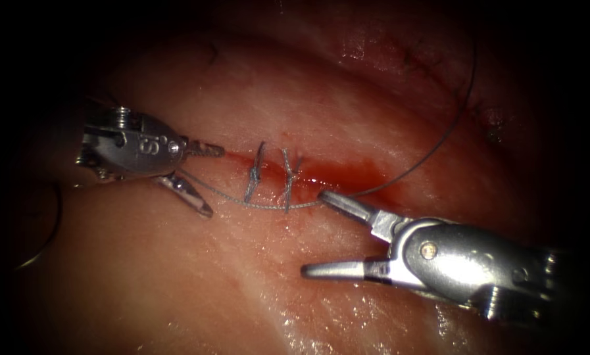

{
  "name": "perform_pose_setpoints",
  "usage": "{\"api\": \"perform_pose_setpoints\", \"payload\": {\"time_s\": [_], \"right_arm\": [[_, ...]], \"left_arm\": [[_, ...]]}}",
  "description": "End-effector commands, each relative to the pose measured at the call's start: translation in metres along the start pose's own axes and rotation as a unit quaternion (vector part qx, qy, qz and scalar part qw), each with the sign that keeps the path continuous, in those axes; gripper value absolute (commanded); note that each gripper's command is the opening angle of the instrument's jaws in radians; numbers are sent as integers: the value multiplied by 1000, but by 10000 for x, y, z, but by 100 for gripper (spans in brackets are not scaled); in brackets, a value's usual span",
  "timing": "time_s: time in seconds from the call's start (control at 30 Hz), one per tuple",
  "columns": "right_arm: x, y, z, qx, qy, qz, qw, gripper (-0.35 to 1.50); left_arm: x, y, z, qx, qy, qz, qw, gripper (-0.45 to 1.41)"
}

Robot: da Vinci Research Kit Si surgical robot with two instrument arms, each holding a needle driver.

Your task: Wound Closure

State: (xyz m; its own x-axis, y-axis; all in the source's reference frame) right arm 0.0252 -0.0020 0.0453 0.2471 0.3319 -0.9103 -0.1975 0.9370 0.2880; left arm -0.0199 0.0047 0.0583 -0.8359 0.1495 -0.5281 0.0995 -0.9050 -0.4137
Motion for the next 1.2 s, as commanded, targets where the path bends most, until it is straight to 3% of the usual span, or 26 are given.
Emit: {"api": "perform_pose_setpoints", "payload": {"time_s": [0.03,0.07,0.1,0.13,0.37,0.43,0.53,0.57,0.6,0.67,0.8,0.83,0.93,1.07,1.1,1.2], "right_arm": [[-5,-5,8,1,1,1,1000,128],[-5,-5,8,1,1,1,1000,128],[-5,-5,8,1,1,1,1000,128],[-5,-5,8,1,1,1,1000,128],[-4,-5,4,2,3,1,1000,128],[-4,-7,-4,4,6,0,1000,128],[-9,-17,-6,10,2,-5,1000,128],[-9,-17,-6,10,2,-5,1000,128],[-12,-19,-8,12,1,-6,1000,128],[-14,-22,-10,14,1,-11,1000,131],[-20,-34,-15,19,5,-12,1000,135],[-23,-44,-21,26,8,-13,1000,135],[-23,-56,-40,35,19,-10,999,131],[-22,-63,-58,32,31,-6,999,130],[-22,-65,-68,32,37,0,999,128],[-24,-65,-70,30,38,0,999,128]], "left_arm": [[-3,3,15,-9,-13,4,1000,22],[-3,3,15,-9,-13,4,1000,22],[-4,4,17,-15,-24,7,1000,2],[-6,6,17,-26,-40,20,999,-45],[4,9,9,-5,-55,17,998,-45],[24,30,9,-2,-56,8,998,-45],[63,54,7,-25,-20,12,999,-45],[63,54,7,-25,-20,12,999,-45],[89,58,2,-30,1,14,999,-45],[111,58,-4,-25,16,19,999,-45],[157,38,-18,-11,49,20,999,-45],[187,7,-17,0,66,24,998,-45],[219,-41,-1,13,80,29,996,-45],[233,-72,20,20,81,25,996,-45],[241,-93,37,20,87,23,996,-45],[251,-113,57,7,107,22,994,-45]]}}
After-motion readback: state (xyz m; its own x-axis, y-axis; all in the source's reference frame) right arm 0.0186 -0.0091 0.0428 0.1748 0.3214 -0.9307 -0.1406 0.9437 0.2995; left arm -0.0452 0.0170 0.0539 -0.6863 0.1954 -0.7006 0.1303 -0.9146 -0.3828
